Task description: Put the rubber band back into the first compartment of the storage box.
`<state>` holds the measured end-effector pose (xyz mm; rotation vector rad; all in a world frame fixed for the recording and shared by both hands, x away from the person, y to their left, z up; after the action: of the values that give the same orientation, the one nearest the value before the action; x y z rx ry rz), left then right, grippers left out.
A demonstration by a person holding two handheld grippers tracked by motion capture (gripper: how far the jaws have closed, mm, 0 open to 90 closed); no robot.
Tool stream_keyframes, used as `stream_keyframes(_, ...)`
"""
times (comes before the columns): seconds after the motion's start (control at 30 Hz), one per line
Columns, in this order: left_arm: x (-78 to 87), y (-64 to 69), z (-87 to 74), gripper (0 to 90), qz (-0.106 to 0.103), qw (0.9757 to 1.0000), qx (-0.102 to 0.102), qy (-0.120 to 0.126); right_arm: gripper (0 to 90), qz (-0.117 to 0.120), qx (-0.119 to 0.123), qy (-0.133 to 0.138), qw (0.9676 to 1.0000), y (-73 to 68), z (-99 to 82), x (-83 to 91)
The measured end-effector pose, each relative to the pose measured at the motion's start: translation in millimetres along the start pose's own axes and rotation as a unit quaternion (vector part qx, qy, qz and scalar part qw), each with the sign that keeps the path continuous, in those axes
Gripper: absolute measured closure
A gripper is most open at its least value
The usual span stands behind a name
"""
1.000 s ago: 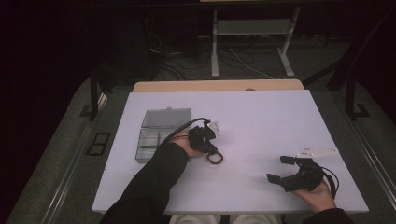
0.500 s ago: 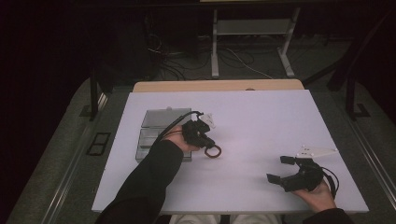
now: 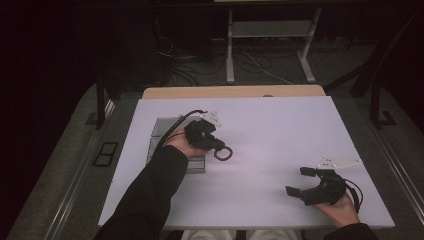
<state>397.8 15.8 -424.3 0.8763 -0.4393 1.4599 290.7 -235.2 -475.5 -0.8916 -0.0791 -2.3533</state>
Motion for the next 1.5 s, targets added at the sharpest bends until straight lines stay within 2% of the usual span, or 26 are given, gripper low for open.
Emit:
stream_keyframes(0.37,30.6,5.2,-0.1,84.0,0.022,0.9997,0.0,0.008,0.0,-0.001,-0.003,0.001,1.0,0.7,0.2,0.0)
stream_keyframes(0.5,42.9,7.2,-2.2,84.0,0.026,0.9994,0.004,0.021,0.0,-0.001,-0.002,0.0,1.0,0.6,0.2,0.0)
stream_keyframes(0.67,55.2,9.7,-8.9,84.0,0.035,0.999,0.015,0.024,0.0,-0.001,-0.001,0.003,1.0,0.8,0.6,0.2)
stream_keyframes(1.07,79.3,9.2,-25.6,84.0,0.057,0.9976,0.021,0.033,0.0,-0.002,-0.002,0.001,1.0,0.4,0.2,0.0)
stream_keyframes(1.5,100.6,5.3,-50.5,84.0,0.079,0.9947,0.046,0.047,0.0,-0.001,-0.002,-0.002,1.0,0.2,-0.6,-0.9)
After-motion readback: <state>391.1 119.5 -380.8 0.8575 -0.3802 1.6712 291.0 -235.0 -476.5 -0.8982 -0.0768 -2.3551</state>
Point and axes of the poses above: each handheld gripper's, and its own axes: x roughly backward along the jaws, z roughly out of its top, y roughly to its right, the point moved 9 cm from there along -x, roughly forward along the jaws, and after that the axes turned 13 degrees about -z, right-handed, at the moved point
